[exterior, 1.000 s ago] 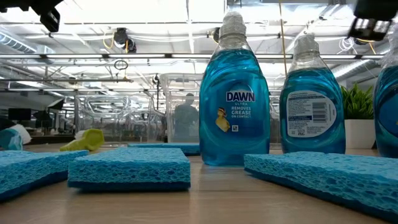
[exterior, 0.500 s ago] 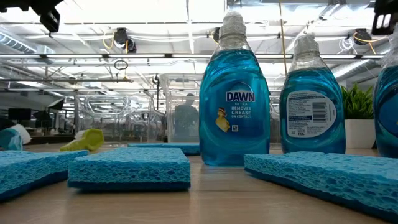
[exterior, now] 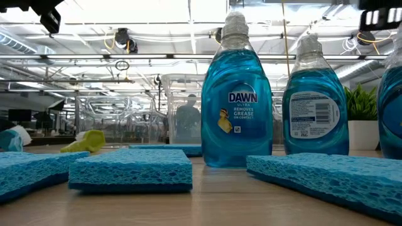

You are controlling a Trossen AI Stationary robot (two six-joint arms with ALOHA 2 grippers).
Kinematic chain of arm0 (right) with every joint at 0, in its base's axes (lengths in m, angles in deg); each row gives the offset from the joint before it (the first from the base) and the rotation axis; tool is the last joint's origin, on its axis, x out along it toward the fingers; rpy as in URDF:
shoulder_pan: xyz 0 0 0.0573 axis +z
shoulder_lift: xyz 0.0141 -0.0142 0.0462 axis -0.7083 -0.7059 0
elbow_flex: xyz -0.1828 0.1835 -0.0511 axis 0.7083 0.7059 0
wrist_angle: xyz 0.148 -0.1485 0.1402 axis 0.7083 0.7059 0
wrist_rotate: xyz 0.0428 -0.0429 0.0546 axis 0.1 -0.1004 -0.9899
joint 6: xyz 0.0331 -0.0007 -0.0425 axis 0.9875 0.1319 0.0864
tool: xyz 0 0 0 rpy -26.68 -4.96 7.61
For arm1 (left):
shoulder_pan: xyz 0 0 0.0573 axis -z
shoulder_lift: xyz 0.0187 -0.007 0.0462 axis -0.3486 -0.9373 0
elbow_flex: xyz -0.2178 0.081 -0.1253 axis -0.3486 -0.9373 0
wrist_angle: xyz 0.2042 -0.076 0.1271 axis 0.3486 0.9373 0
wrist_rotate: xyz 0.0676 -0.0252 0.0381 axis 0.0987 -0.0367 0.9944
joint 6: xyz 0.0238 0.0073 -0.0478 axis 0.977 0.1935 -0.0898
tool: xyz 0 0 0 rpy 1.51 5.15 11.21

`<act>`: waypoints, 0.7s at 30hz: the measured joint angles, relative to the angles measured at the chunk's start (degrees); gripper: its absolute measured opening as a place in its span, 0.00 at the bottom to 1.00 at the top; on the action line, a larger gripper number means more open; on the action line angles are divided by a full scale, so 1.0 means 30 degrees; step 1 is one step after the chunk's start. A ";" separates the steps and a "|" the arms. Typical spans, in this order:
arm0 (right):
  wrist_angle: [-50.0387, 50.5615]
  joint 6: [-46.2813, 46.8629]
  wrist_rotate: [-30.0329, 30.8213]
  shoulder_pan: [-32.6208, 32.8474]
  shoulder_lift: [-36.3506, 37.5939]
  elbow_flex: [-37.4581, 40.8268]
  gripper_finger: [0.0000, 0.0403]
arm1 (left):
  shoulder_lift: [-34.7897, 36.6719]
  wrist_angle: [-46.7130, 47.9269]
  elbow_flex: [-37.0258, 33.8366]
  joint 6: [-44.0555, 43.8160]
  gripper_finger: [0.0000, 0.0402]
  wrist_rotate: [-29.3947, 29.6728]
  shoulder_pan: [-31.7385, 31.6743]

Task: Pick & Place Kitchen Sink Supplies
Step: Put the blue dish soap into the right transparent bin

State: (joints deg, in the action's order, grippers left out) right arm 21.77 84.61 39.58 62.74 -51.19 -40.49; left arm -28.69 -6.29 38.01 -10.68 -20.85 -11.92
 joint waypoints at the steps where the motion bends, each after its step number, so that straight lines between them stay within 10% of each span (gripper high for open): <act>1: 0.0007 -0.0371 0.0306 0.0125 -0.0047 0.0000 0.42 | 0.0000 0.0003 0.0000 0.0006 0.19 -0.0004 -0.0003; 11: 0.1728 -0.2849 0.2395 0.1739 -0.1985 -0.0465 0.42 | 0.0000 0.0019 0.0000 -0.0931 0.19 -0.0007 -0.0004; 21: 0.9997 -0.5536 0.7407 0.3444 -0.5011 -0.7051 0.42 | 0.0000 0.0032 0.0000 -0.1035 0.19 -0.0007 -0.0001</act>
State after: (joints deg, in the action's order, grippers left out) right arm 51.76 68.00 61.80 73.07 -66.23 -61.64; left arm -28.69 -6.19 38.01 -13.79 -20.88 -11.92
